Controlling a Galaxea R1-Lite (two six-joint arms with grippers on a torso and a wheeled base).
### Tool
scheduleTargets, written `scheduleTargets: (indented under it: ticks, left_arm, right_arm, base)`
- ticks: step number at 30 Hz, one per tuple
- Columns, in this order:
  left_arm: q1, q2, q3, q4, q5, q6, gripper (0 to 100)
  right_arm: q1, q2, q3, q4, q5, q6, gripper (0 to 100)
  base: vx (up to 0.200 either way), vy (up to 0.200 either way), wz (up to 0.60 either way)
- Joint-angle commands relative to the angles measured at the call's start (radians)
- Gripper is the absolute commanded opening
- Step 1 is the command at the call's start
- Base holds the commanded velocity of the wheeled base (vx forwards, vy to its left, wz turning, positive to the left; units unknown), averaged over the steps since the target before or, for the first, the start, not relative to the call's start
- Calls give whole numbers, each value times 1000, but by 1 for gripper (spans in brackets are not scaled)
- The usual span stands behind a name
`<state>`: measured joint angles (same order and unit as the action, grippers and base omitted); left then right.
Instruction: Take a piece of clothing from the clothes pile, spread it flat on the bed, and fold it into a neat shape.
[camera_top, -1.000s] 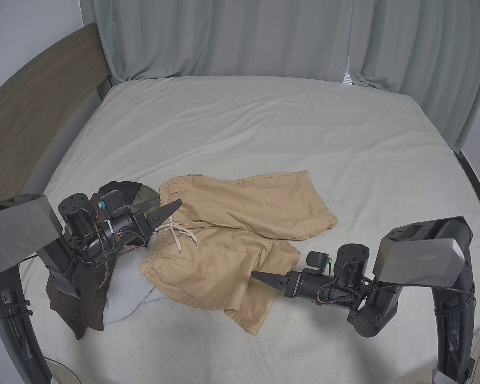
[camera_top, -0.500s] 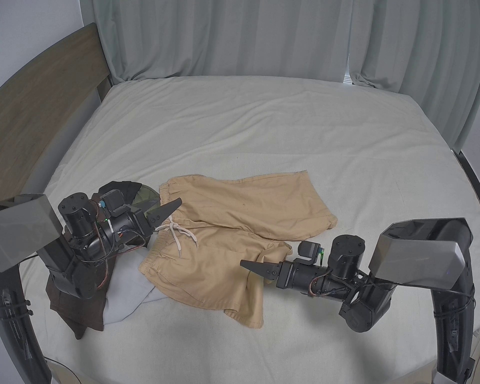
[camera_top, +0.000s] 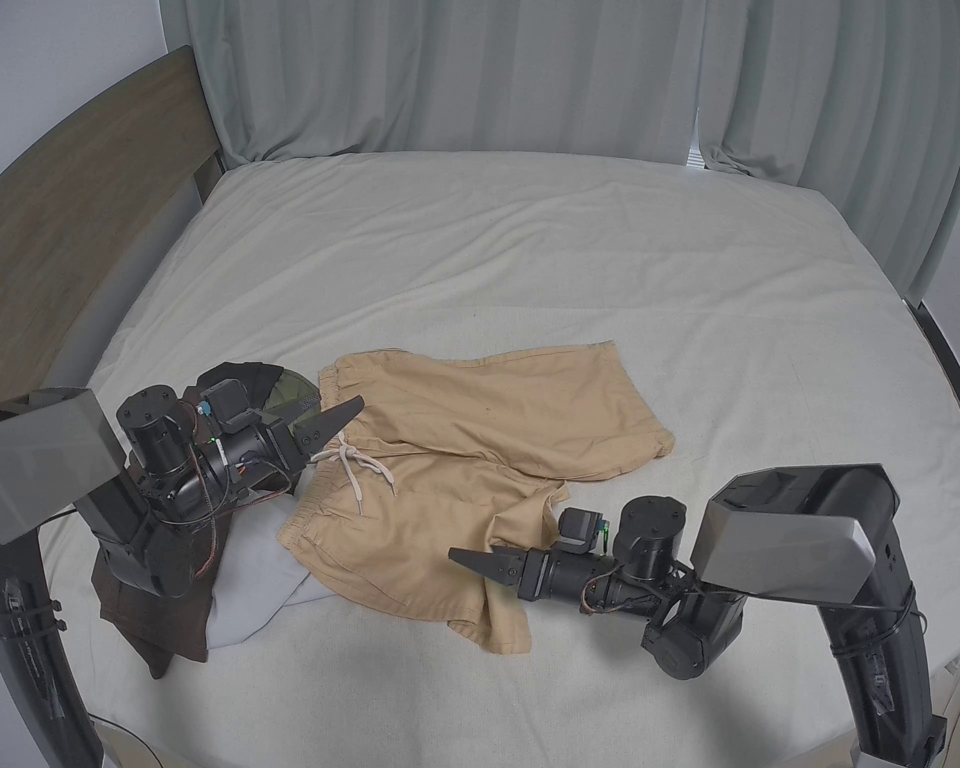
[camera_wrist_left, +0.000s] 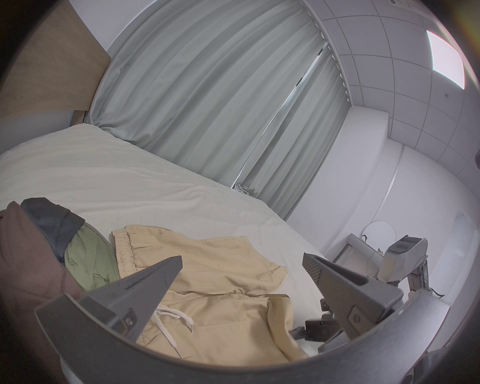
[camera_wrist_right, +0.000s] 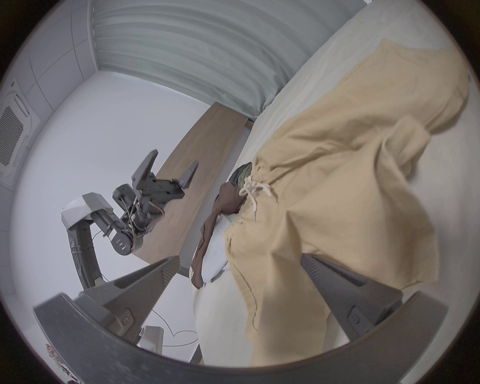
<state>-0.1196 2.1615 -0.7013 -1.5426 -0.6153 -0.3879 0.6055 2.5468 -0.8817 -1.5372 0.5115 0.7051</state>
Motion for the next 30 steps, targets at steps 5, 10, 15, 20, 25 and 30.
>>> scheduleTargets:
  ticks: [5,10,15,20,25,30]
  left_arm:
    - [1,1,0,-1,0,0,100]
    - [1,1,2,-1,0,0,100]
    - [6,-2,0,-1,0,0,100]
    - [9,-2,0,-1,0,0,100]
    - [9,-3,0,-1,0,0,100]
    - [9,-5,0,-1,0,0,100]
  right_arm:
    - [14,64,-2,-1,-5,-1,100]
    - [11,49,26,-6,-14,-3,100]
    - [-12,-60,118,-6,-37,-61,100]
    - [-58,-184,245,-3,-36,-133,100]
    - [-110,-235,320,-1,-33,-208,100]
    - [-210,-220,383,-1,-18,-343,100]
  base:
    - [0,0,0]
    - [0,0,0]
    - [0,0,0]
    - [0,0,0]
    - [0,0,0]
    - [0,0,0]
